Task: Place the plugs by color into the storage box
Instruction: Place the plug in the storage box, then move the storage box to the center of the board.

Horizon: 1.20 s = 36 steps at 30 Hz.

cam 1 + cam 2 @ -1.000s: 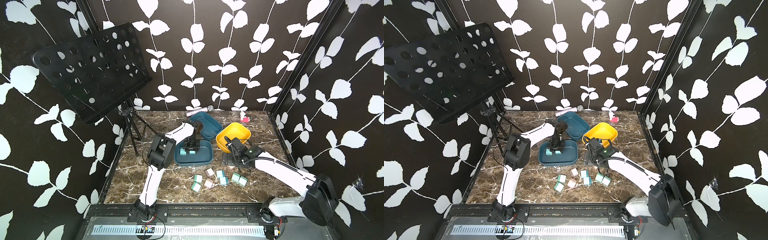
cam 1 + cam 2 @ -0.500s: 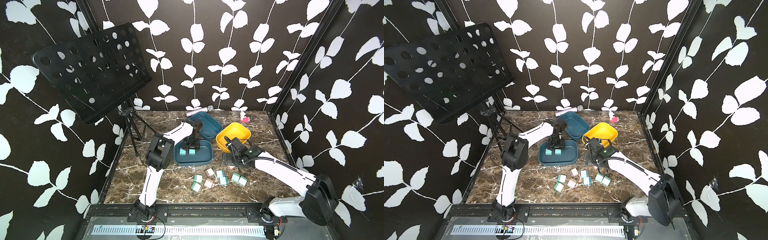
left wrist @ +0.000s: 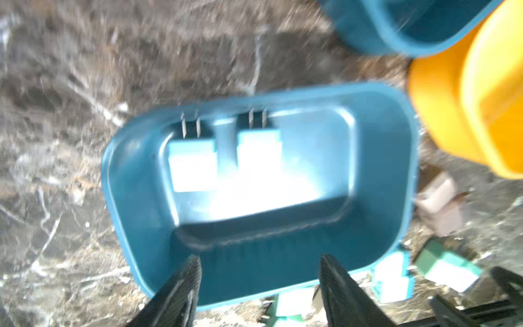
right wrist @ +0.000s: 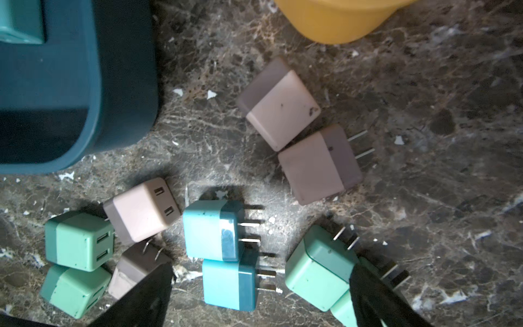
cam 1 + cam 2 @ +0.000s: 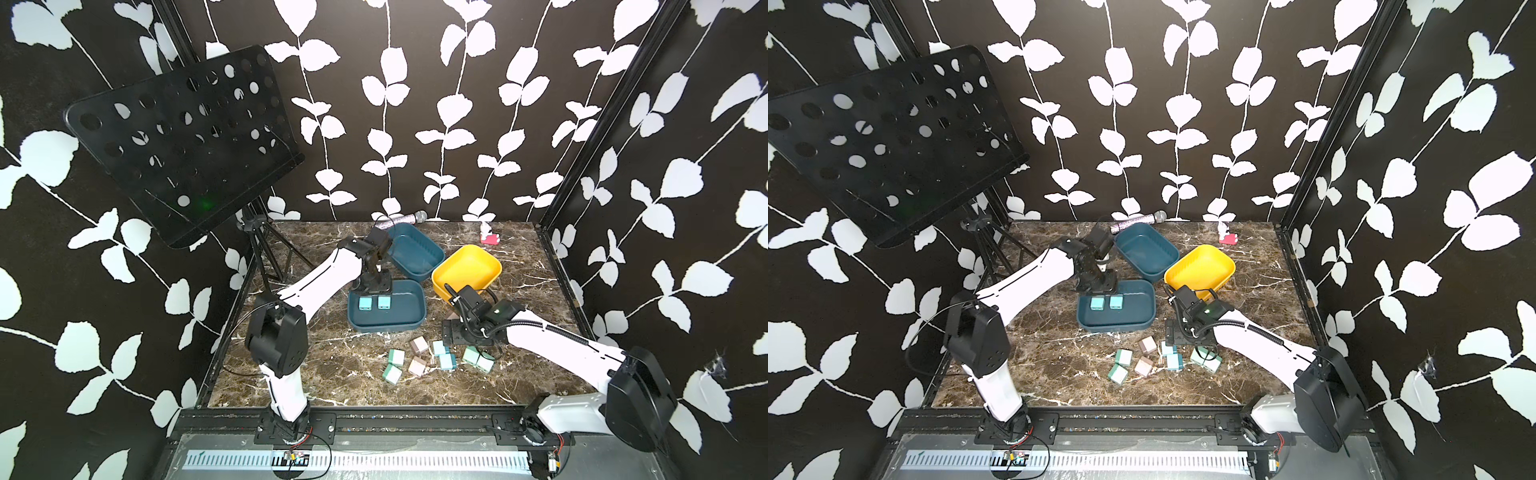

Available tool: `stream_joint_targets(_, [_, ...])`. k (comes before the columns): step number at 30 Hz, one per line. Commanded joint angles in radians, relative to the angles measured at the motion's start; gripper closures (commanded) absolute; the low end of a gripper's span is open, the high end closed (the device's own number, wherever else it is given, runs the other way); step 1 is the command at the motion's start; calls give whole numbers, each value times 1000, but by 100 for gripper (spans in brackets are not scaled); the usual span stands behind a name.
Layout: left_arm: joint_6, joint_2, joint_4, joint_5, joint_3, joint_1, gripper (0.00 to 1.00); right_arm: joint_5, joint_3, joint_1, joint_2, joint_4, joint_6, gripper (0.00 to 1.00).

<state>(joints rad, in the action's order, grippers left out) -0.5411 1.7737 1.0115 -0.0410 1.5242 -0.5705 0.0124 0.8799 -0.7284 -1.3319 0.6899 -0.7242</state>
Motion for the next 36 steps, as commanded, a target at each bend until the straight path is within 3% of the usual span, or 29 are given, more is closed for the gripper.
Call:
stream_joint_targets(1, [-30,-51,6,11,-86,37,32,-33,-10,-15,-8,-13,27,6])
stream_joint_targets(9, [-63,-50,-26,16,-191,117,33,-58,-36,-15,-71,-25,39,7])
stream_joint_targets(21, [-113,-56,-106,15,-327,165,33,-58,-63,0,-86,-6,52,7])
stream_joint_targets(28, [-115,-75,-34,96,-325,197,33,-64,-68,28,-125,-3,58,6])
stream_joint_targets(36, [-88,-161,-61,65,-437,351,33,-74,-42,63,-178,-9,82,7])
